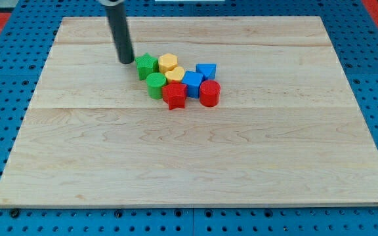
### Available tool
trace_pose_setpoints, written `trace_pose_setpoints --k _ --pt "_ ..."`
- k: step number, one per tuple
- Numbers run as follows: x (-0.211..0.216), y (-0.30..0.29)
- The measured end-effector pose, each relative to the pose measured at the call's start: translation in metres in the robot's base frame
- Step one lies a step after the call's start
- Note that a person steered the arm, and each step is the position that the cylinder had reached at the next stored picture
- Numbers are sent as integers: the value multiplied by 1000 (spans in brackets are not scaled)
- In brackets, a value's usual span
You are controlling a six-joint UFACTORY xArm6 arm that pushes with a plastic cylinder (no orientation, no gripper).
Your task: Move the yellow hexagon to the top right of the yellow heart
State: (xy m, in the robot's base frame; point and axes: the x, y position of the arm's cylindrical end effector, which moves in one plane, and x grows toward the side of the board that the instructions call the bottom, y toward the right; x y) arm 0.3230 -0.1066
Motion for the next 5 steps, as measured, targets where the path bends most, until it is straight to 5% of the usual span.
trace_pose_setpoints --k 5 --pt "-6 99"
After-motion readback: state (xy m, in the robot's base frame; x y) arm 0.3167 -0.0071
